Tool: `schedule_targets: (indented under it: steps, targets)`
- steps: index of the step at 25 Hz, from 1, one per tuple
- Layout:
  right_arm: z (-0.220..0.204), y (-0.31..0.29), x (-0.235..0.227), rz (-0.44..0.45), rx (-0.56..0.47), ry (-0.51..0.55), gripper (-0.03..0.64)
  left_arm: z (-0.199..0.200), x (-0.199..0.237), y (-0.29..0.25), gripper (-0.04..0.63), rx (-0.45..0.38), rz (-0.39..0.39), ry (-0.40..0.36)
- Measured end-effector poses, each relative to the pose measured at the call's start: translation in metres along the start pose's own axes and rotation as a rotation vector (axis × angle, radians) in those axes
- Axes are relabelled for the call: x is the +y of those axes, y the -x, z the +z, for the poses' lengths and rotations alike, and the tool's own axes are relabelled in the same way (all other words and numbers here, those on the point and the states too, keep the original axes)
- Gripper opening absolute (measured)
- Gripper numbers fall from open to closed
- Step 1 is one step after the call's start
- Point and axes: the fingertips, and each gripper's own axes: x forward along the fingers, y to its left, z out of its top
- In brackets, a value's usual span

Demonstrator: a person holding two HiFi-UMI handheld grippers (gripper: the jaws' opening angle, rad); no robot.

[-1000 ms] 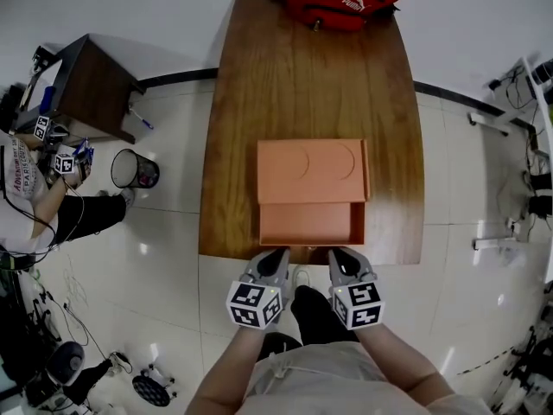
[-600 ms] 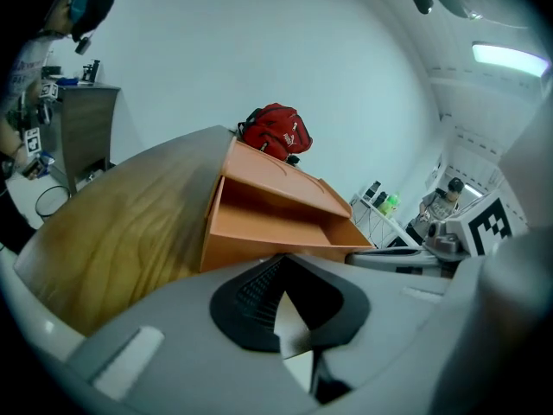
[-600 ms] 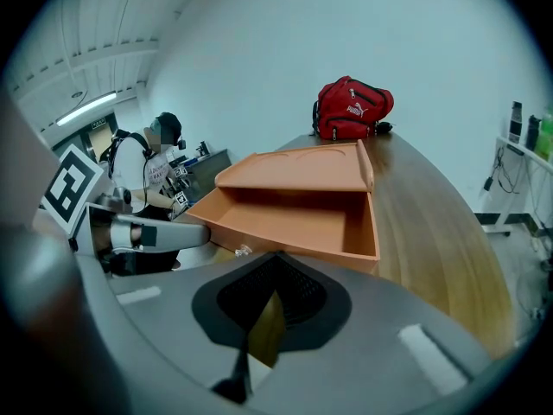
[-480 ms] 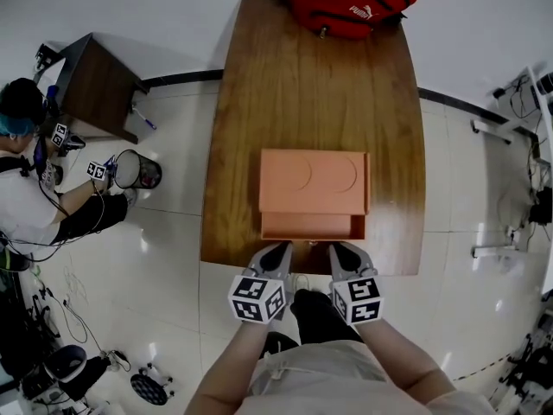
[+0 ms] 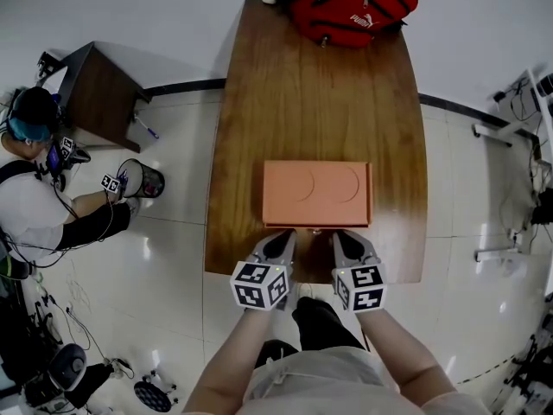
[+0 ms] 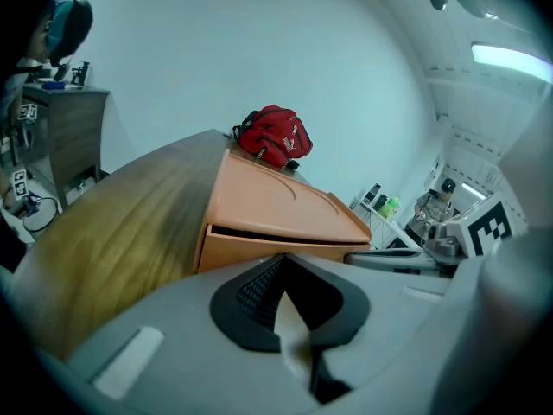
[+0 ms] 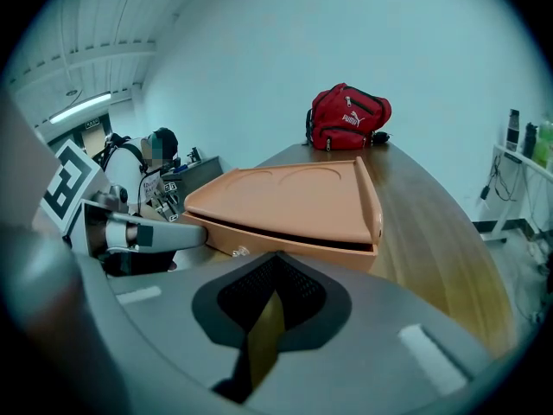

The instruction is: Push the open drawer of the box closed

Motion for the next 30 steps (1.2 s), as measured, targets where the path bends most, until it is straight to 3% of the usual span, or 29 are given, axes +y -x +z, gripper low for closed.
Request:
schedule_targets:
  steps: [9, 13, 18, 21, 26, 30]
  targets:
    - [0.015, -0.003, 0.001, -0.019, -0.008, 0.002, 0.003, 0.019, 0.004, 0.0, 0.006, -0.023, -0.012, -0.01]
    - [0.022, 0.016, 0.012, -0.021, -0.055, 0.024, 0.003, 0.028, -0.008, 0.02, 0.006, -0.07, -0.024, -0.085]
    - [0.058, 0.068, 0.046, 0.004, -0.225, 0.109, 0.003, 0.062, -0.051, 0.075, 0.006, -0.214, -0.082, -0.284]
    - [0.074, 0.109, 0.068, -0.01, -0.277, 0.15, 0.003, 0.072, -0.077, 0.117, 0.006, -0.304, -0.113, -0.36]
    - [0.057, 0.172, 0.106, -0.05, -0.333, 0.164, 0.003, 0.05, -0.101, 0.194, 0.006, -0.384, -0.132, -0.38]
    - [0.028, 0.223, 0.14, -0.071, -0.437, 0.167, 0.002, 0.017, -0.113, 0.261, 0.006, -0.413, -0.135, -0.376]
